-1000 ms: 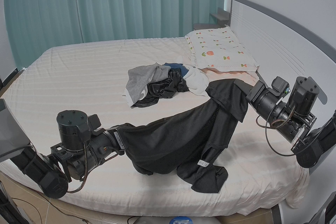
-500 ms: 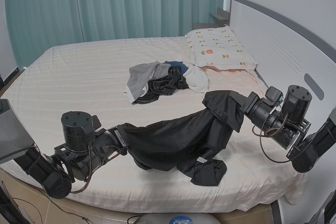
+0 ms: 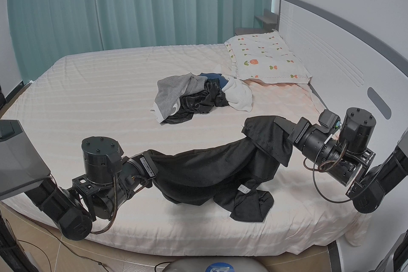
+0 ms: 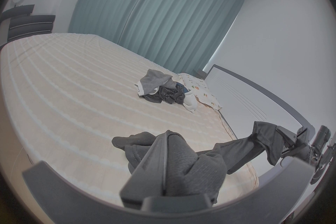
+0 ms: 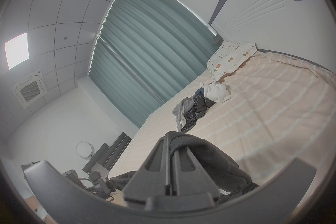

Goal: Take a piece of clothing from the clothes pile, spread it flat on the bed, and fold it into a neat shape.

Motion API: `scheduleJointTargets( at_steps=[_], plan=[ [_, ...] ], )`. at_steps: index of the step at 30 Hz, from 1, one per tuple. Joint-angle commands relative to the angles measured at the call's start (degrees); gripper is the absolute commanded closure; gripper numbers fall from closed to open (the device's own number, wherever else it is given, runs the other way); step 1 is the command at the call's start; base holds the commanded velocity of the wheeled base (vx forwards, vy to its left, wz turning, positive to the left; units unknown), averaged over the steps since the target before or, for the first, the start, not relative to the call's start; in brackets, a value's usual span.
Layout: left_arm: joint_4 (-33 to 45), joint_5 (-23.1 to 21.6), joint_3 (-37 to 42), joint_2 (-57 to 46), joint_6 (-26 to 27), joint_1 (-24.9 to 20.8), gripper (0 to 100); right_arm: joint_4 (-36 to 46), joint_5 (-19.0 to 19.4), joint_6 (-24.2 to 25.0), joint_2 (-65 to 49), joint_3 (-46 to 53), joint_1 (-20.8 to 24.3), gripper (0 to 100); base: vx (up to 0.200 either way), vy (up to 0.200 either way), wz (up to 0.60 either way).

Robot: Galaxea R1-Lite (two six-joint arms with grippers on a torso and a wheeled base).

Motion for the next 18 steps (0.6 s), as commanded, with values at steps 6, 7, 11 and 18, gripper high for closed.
scheduleJointTargets(
  at_steps=[6, 7, 11, 18],
  plan=[
    [1.62, -0.23, 0.94, -3.6, 0.23, -0.22, 100, -0.08, -0.07, -0.09, -0.43, 0.06, 0.05, 100, 0.0, 0.2, 0.0],
    [2.15, -0.32, 0.85, -3.87, 0.32, -0.04, 100, -0.16, -0.07, -0.18, -0.52, 0.06, 0.05, 100, 0.0, 0.2, 0.0],
    [3.56, -0.32, 0.85, -4.39, 0.23, -0.04, 100, -0.25, -0.15, -0.53, -1.04, 0.06, 0.05, 100, 0.0, 0.2, 0.0],
    [4.61, -0.32, 0.77, -5.54, 0.32, 0.22, 100, -0.16, -2.0, -1.85, -2.27, -0.12, 0.14, 100, 0.0, 0.2, 0.0]
  ],
)
